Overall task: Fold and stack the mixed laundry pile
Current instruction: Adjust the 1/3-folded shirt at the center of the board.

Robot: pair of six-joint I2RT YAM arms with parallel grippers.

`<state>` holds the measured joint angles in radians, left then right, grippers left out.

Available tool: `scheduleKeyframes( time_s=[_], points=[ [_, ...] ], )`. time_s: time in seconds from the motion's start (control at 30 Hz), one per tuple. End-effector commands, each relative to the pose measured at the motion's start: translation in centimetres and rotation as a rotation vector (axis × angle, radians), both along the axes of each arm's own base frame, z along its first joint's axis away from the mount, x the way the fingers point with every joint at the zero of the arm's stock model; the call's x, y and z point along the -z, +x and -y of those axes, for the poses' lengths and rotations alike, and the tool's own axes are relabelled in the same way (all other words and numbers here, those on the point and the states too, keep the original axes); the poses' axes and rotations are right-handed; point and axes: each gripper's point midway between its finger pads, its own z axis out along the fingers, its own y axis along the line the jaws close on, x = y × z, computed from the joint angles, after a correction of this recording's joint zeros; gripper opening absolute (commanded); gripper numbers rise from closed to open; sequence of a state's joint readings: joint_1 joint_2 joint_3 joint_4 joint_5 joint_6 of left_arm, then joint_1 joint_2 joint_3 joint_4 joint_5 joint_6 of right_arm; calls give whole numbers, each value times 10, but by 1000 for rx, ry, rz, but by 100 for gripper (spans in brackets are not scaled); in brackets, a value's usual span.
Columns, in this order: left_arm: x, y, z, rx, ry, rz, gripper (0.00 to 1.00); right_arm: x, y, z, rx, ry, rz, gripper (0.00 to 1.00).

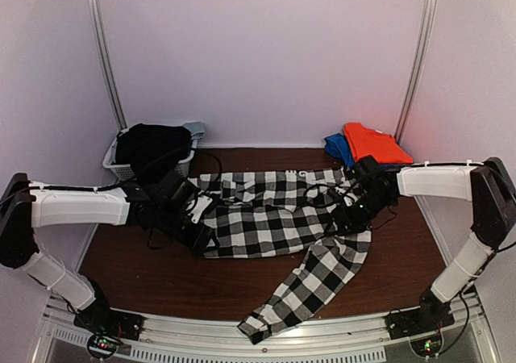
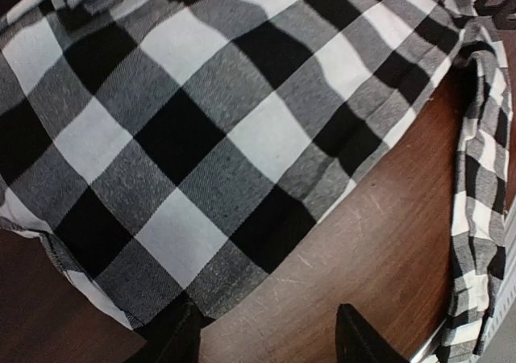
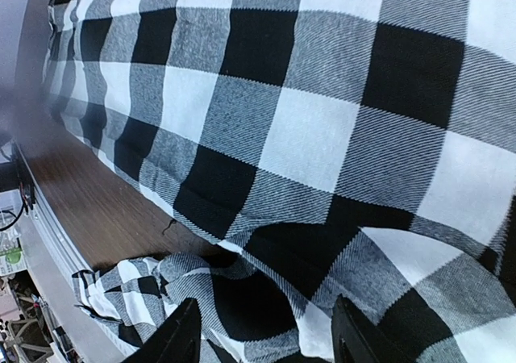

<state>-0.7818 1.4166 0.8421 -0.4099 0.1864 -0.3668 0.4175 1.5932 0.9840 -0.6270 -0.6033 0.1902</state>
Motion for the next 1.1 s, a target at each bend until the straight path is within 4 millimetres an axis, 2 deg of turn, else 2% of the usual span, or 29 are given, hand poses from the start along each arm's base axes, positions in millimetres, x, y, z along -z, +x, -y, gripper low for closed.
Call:
scheduleKeyframes(
  time_s=[0.0, 0.07, 0.2, 0.3, 0.37, 0.43, 0.5, 0.57, 0.63, 0.7, 0.9, 1.07],
  points=[
    [41, 5, -6, -77, 66, -81, 57, 21, -4, -11, -42, -3, -14, 54],
    [58, 0, -12, -73, 113, -117, 56, 40, -17, -6, -52, -31, -65, 54],
    [85, -16, -32, -73, 211, -182, 51, 65, -57, 0, -83, -75, -166, 51],
    [103, -31, -54, -82, 275, -250, 44, 73, -84, 5, -96, -88, -223, 48],
    [106, -37, -65, -97, 281, -273, 39, 66, -85, 0, -99, -102, -229, 47],
    [98, -37, -70, -109, 264, -262, 38, 55, -87, -7, -90, -72, -269, 46],
    [78, -32, -60, -113, 183, -222, 41, 40, -84, -9, -58, -51, -253, 46],
    [53, -25, -49, -133, 82, -184, 53, 23, -81, -10, -12, -23, -225, 56],
    [34, -22, -48, -188, 23, -163, 66, 6, -80, -7, 57, 9, -204, 62],
    [23, -24, -49, -240, -31, -166, 69, -7, -81, -1, 140, 52, -197, 65],
    [26, -40, -61, -413, -142, -251, 75, -5, -93, 42, 415, 39, -201, 64],
    [37, -49, -65, -519, -214, -325, 78, 10, -100, 69, 602, 42, -236, 60]
  ],
)
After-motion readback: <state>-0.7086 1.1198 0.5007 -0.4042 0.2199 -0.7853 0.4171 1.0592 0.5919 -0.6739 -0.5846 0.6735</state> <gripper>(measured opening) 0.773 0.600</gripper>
